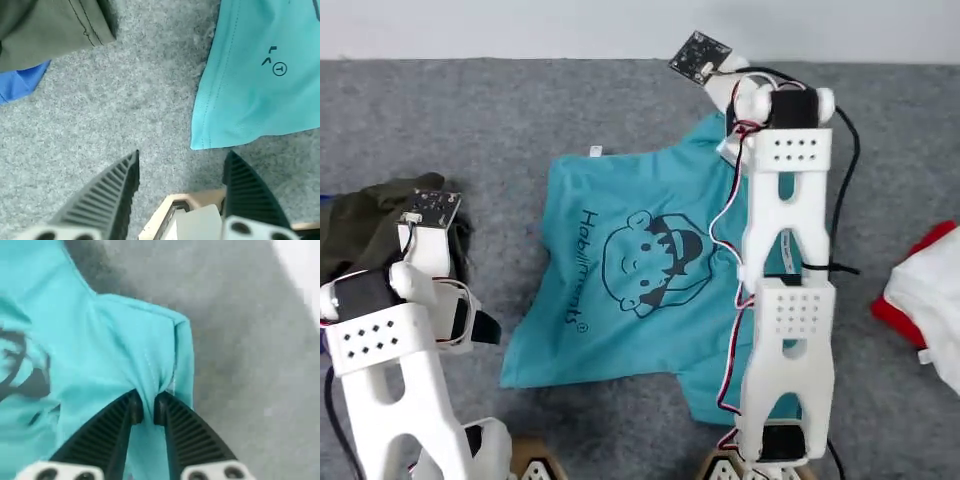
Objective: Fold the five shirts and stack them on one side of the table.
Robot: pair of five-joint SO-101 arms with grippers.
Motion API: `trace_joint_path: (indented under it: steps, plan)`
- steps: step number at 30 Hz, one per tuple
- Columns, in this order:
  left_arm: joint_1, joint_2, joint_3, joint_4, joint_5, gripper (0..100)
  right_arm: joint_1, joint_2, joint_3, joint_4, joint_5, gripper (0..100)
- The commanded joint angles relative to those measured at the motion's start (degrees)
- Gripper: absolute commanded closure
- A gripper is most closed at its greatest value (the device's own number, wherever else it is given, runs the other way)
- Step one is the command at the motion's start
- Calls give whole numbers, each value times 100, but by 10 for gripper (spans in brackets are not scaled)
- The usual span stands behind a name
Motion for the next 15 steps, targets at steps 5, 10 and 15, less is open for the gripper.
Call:
trace_joint_path:
  steps: [5, 10, 15]
  plan:
    - [-9, -158, -22, 132, 18, 739, -330, -2958, 5486, 242, 1108, 990]
    - [-9, -149, -22, 123, 18, 739, -787, -4822, 8018, 224, 1451, 990]
    - [0, -123, -22, 123, 35, 739, -1095, -6299, 9776, 224, 1459, 990]
